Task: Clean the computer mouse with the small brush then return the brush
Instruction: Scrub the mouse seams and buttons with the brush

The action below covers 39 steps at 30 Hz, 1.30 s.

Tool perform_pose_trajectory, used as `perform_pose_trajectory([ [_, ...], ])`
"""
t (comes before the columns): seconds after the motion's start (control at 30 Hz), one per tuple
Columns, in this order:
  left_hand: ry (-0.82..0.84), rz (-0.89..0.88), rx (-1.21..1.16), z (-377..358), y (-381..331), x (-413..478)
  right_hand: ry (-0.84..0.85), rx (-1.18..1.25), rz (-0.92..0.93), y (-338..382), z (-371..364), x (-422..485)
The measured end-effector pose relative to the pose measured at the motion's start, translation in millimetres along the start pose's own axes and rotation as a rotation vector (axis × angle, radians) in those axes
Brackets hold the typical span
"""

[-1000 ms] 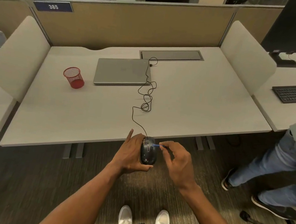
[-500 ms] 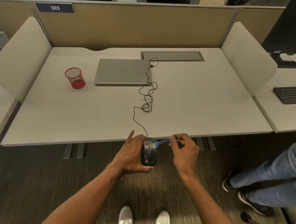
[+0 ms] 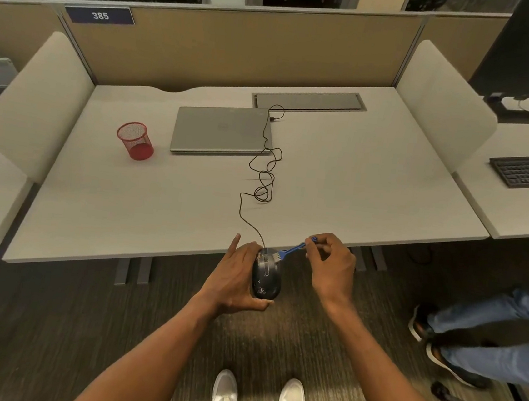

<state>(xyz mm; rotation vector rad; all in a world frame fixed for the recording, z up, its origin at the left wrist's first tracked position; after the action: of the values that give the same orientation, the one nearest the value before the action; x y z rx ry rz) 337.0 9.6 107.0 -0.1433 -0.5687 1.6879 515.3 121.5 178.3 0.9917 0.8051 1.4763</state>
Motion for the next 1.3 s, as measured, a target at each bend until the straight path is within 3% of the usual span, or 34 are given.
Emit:
perform_pose_trajectory([
  [0.37, -0.008, 0.000, -0.017, 1.0, -0.3, 1.3, 0.111, 0.056, 0.053, 9.3, -12.6, 3.4],
  [0.6, 0.012, -0.009, -0.028, 1.5, 0.8, 0.3, 0.030, -0.055, 0.132, 3.8, -11.7, 11.4],
  [0.93, 0.012, -0.014, -0.023, 1.3, -1.5, -0.8, 0.065, 0.048, -0.008, 1.4, -14.7, 11.0],
  [1.07, 0.016, -0.021, -0.005, 0.1, -1.6, -2.8, 0.018, -0.031, 0.151, 1.5, -7.2, 8.6],
  [1.3, 0.005, -0.021, -0.004, 0.0, -2.7, -3.4, 0.153, -0.045, 0.374, 8.7, -1.0, -5.8],
])
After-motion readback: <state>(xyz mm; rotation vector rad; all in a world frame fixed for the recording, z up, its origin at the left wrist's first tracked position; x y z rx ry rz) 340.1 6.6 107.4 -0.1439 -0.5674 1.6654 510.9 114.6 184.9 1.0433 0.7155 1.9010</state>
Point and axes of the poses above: each hand's wrist, its own x-axis towards the middle knuckle, its own z-axis out of the back of the hand, y = z × x, the point moved 5 cm from there along x, towards the middle knuckle, and after that the axes turned 15 degrees about -y, right-handed, at the moved point
